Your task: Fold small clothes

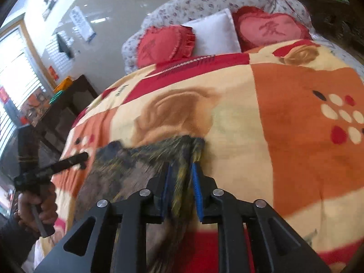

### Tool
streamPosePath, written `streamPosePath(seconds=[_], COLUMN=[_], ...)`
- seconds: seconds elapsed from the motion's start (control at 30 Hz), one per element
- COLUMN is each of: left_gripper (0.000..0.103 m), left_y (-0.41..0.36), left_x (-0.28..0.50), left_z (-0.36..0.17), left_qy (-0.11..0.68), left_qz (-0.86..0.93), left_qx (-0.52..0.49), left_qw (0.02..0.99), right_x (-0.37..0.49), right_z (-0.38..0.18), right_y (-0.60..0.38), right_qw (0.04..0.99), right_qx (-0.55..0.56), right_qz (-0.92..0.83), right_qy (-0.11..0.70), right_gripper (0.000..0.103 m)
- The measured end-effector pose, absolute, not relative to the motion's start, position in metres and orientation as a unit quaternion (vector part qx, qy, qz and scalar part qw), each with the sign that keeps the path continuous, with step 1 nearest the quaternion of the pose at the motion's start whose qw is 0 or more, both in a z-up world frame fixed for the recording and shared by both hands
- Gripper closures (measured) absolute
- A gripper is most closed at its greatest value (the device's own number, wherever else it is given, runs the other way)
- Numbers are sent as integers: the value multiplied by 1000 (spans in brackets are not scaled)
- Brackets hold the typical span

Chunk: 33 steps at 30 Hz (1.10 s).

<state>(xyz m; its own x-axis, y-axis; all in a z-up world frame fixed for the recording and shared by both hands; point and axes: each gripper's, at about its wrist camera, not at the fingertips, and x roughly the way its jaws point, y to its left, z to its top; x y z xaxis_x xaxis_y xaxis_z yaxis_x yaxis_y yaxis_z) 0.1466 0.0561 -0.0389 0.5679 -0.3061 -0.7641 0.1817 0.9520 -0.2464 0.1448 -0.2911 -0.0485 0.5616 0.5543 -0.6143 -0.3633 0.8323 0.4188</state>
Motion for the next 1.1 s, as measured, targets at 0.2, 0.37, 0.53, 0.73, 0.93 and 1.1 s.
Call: streamPosePath(seconds=[0.2, 0.37, 0.53, 0.73, 0.93, 1.1], left_gripper=[54, 55, 54, 0, 0, 0], left_y=[16, -10, 2, -13, -44, -55], left_x=[74, 61, 63, 21, -5, -17], left_z=[-48, -73, -52, -1, 14, 17], left_qy=[449, 442, 466, 415, 424, 418], left_qz=[-154, -100, -65, -5, -22, -26], left_qx=[-13, 32, -38, -22, 8, 25], left_qw=[880, 891, 881, 910, 905, 908], right_x=[62, 54, 45, -13, -58, -78], right_z=[-44, -92, -72, -23, 2, 14], right_y=[-261, -244, -248, -256, -243, -235], right_qw=[866, 849, 855, 895, 907, 917], right_qx=[57, 39, 60, 30, 2, -40], right_qz=[314, 261, 225, 196, 183, 162], right_qy=[385, 458, 463, 399, 380, 362], right_gripper=[72, 74, 74, 74, 74, 73])
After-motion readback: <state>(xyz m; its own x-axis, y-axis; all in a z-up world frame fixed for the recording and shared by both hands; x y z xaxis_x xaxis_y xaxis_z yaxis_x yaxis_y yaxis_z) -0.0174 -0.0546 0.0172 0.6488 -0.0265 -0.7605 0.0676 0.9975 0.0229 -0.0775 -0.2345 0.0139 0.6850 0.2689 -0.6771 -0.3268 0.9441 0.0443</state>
